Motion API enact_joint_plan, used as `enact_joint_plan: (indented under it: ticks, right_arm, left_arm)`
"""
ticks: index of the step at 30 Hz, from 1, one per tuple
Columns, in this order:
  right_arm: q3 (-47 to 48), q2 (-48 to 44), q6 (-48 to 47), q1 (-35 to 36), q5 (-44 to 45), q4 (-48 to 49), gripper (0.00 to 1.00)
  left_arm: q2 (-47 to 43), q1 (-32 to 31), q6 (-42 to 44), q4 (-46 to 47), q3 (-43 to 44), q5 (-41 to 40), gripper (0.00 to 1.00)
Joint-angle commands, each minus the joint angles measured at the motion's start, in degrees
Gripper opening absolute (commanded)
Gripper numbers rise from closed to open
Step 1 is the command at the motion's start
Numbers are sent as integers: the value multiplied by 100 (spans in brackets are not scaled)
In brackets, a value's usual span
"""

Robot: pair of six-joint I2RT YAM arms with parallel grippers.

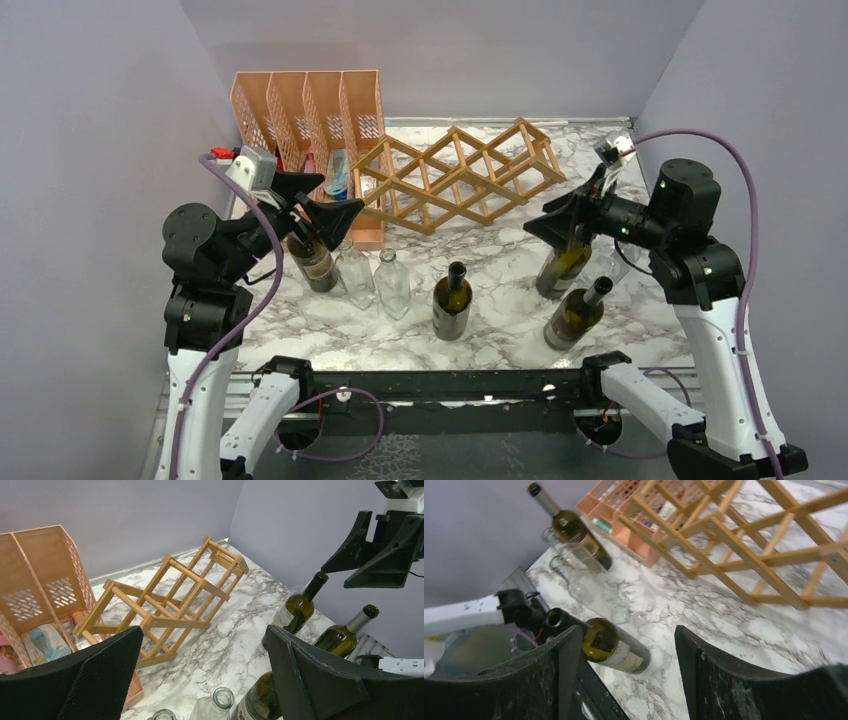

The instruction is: Put the wine bottle on the wine rack

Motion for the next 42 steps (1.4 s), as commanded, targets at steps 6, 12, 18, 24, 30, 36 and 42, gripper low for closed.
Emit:
enact_joint_plan:
  ticks: [6, 12, 18, 24, 30, 36, 42]
  right_arm:
    - [436, 768, -1198, 1483, -72, -217, 58]
    - [401, 1170, -1498, 2560, 1161, -388, 65]
    - [176, 1184, -1479, 3089, 1164, -38, 70]
    - [11, 1280, -1580, 3465, 1088, 264, 72]
    - [-199, 1358, -1696, 3672, 770, 613, 72]
    - [-581, 1386, -1782, 3783, 806, 1046, 69]
    - [-929, 1333, -1986, 3856, 771, 1509, 63]
  left_arm:
    - [472, 47, 169, 706, 186, 454, 99]
    - [829, 47, 465, 786, 475, 317, 99]
    - [1073, 47, 229, 1239, 406, 376, 99]
    - [1119, 47, 144, 1301, 339, 433, 99]
    - [1048, 48, 123, 1293, 278, 453, 99]
    - [1037, 45, 88, 1274, 222, 530, 99]
    - [1084, 47, 35, 1317, 146, 678, 99]
